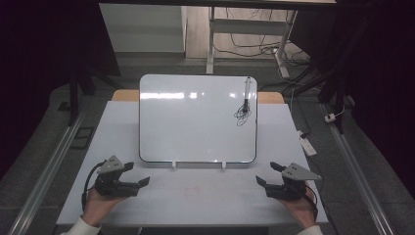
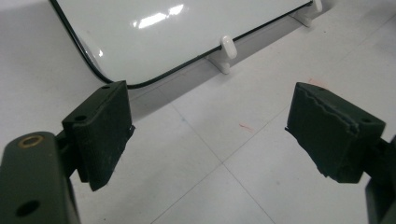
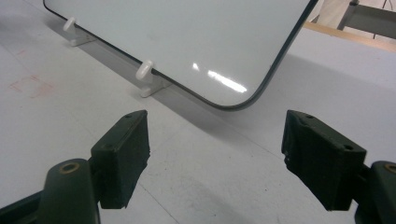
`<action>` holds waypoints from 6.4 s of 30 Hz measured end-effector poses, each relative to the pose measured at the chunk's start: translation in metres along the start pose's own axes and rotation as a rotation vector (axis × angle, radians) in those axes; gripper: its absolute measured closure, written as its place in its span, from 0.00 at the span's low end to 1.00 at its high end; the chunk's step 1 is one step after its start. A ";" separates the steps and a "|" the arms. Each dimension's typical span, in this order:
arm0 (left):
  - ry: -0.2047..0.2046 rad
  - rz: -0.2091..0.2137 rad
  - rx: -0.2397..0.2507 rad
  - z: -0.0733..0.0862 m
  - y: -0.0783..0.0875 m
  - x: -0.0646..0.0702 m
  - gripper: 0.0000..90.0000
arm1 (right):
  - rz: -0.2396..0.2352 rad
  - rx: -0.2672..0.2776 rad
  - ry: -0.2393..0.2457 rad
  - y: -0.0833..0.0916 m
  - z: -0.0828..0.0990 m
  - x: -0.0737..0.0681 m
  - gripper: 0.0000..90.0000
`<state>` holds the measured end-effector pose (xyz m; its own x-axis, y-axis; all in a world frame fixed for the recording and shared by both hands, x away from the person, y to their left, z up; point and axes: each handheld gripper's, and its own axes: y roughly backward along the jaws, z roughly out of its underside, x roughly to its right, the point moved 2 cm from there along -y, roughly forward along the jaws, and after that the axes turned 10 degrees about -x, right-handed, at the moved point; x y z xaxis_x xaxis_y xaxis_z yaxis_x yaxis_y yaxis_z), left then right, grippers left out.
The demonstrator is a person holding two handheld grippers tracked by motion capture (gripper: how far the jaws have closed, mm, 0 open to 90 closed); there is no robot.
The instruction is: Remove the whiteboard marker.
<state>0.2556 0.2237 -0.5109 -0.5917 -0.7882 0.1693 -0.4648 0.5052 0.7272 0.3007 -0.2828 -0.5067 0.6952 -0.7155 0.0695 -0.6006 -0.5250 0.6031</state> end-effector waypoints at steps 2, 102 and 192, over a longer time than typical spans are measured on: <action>0.003 0.002 0.000 0.000 0.000 0.000 0.17 | 0.002 0.004 -0.008 0.000 0.000 0.000 0.26; -0.046 0.013 -0.035 0.001 -0.008 -0.002 0.18 | 0.312 -0.170 -0.316 -0.102 -0.254 0.068 0.90; -0.249 0.215 -0.022 -0.073 -0.037 0.076 0.36 | -0.300 0.085 -0.032 -0.021 -0.115 -0.081 0.90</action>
<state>0.2760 0.1195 -0.4769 -0.8191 -0.5524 0.1546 -0.2987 0.6409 0.7072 0.3025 -0.1613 -0.4336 0.8344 -0.5361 -0.1277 -0.4021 -0.7507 0.5241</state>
